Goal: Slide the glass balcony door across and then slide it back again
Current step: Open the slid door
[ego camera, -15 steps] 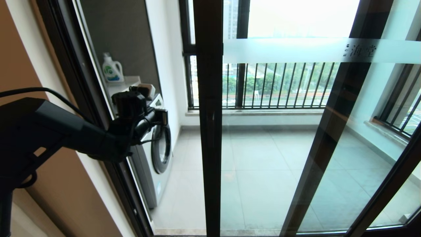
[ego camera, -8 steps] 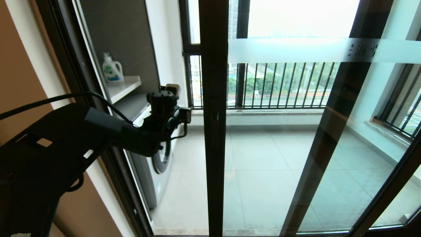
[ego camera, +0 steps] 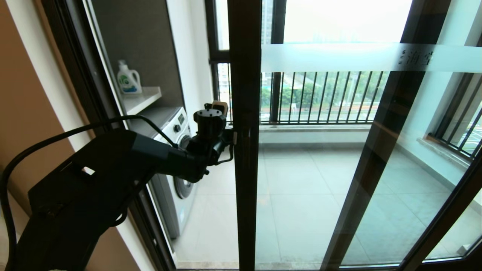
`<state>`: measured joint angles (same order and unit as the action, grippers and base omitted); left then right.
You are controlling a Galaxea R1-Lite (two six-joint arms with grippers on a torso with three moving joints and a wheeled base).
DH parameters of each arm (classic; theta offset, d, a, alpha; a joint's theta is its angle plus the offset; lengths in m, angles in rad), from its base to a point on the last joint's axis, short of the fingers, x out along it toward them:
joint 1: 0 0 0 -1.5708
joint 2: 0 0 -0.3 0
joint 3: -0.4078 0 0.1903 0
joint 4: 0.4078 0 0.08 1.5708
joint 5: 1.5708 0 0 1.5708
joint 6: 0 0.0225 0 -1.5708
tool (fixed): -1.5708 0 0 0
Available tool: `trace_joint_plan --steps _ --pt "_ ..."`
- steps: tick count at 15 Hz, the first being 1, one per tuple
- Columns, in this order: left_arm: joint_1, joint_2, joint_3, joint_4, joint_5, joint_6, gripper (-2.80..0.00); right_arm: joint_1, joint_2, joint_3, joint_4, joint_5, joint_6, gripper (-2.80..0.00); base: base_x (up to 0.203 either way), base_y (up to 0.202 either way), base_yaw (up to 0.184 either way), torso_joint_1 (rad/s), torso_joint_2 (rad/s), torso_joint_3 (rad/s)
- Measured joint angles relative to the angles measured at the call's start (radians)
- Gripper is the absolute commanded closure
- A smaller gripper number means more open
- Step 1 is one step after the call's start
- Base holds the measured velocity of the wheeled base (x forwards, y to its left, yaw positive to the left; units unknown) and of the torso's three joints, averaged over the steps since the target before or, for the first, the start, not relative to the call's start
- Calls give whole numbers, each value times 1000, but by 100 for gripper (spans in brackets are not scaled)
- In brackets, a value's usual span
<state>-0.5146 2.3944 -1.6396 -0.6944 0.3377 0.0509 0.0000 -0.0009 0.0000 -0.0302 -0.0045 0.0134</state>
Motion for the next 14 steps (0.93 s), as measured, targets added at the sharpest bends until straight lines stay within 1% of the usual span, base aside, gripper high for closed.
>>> trace_joint_plan --steps 4,7,10,14 --pt "-41 28 -46 11 19 -1 0 0 0 0 0 0 0 0 0 0 0 0 0 0" --pt "-70 54 -121 55 46 0 0 0 0 0 0 0 1 0 0 0 0 0 0 0" --pt "-94 73 -160 66 47 0 0 0 0 0 0 0 0 0 0 0 0 0 0 0" --pt "-122 87 -181 77 39 0 0 0 0 0 0 0 0 0 0 0 0 0 0 0"
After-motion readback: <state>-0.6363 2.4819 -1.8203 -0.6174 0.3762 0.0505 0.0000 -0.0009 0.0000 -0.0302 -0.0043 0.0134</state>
